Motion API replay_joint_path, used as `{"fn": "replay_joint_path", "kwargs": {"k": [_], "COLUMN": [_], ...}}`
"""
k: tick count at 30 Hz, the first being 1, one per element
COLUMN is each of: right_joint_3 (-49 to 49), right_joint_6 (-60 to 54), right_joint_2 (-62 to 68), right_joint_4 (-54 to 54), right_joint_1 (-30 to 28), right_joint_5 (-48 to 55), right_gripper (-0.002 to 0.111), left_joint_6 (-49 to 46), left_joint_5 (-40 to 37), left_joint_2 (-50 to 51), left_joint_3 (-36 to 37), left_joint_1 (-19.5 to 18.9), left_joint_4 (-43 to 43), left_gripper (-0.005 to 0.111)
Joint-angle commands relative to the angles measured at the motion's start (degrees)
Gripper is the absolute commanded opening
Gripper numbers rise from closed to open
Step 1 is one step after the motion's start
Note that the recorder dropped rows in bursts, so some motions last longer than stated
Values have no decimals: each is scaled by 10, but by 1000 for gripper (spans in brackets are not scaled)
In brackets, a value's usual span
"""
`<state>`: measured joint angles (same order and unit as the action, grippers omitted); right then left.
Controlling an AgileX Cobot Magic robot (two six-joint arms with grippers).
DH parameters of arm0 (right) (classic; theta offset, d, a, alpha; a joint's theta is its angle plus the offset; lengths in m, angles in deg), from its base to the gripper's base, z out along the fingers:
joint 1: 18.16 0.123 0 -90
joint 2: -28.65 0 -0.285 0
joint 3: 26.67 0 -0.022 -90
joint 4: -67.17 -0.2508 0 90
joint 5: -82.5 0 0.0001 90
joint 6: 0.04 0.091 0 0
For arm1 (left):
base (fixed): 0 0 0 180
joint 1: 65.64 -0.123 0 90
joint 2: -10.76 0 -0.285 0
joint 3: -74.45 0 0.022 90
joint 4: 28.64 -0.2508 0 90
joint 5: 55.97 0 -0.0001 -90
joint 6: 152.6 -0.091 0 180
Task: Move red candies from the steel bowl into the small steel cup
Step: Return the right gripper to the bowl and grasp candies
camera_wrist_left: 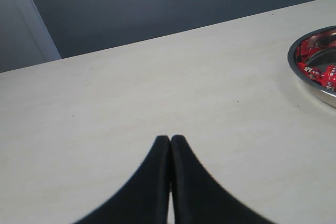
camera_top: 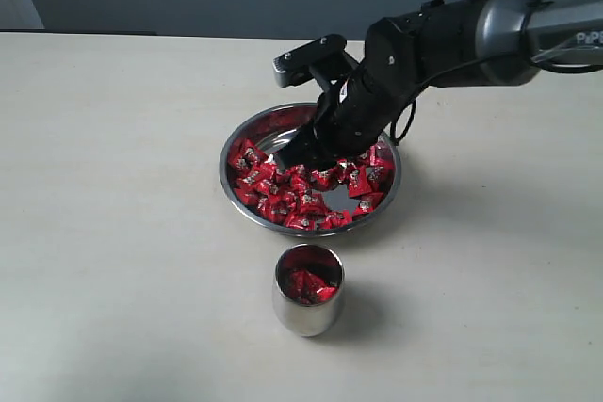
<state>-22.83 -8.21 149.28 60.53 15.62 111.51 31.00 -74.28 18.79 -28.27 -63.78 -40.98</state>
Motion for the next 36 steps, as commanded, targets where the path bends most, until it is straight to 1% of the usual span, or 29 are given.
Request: {"fn": "replay_joint_path", "kwargs": {"k": [1, 5, 11, 17, 24, 29, 30, 31, 34, 35, 36], "right_joint_3": [-27, -47, -47, -47, -47, -47, -47, -47, -47, -47, -47], "right_joint_6": [-4, -4, 7, 7, 7, 7, 7, 7, 7, 7, 7], "right_joint_2": [42, 77, 77, 77, 77, 77, 77, 77, 77, 77, 77], "right_joint_4": [1, 1, 66, 76, 93, 94, 94, 94, 94, 94, 94], "right_joint_1": [-4, -4, -4, -4, -4, -4, -4, -4, -4, -4, -4], "right_joint_5": [16, 25, 21, 4, -1, 4, 7, 12, 15, 15, 16], "right_gripper": [41, 41, 41, 40, 34, 34, 32, 28, 5, -1, -1], "left_joint_6": [3, 3, 3, 3, 3, 3, 3, 3, 3, 3, 3], "left_joint_5": [4, 4, 4, 4, 4, 4, 4, 4, 4, 4, 4], "left_joint_2": [-2, -2, -2, -2, -2, -2, -2, -2, -2, -2, -2], "left_joint_3": [-1, -1, -1, -1, -1, -1, -1, -1, -1, -1, -1], "left_joint_1": [0, 0, 0, 0, 0, 0, 0, 0, 0, 0, 0], "left_joint_4": [0, 0, 0, 0, 0, 0, 0, 0, 0, 0, 0], "left_gripper": [0, 0, 0, 0, 0, 0, 0, 0, 0, 0, 0]}}
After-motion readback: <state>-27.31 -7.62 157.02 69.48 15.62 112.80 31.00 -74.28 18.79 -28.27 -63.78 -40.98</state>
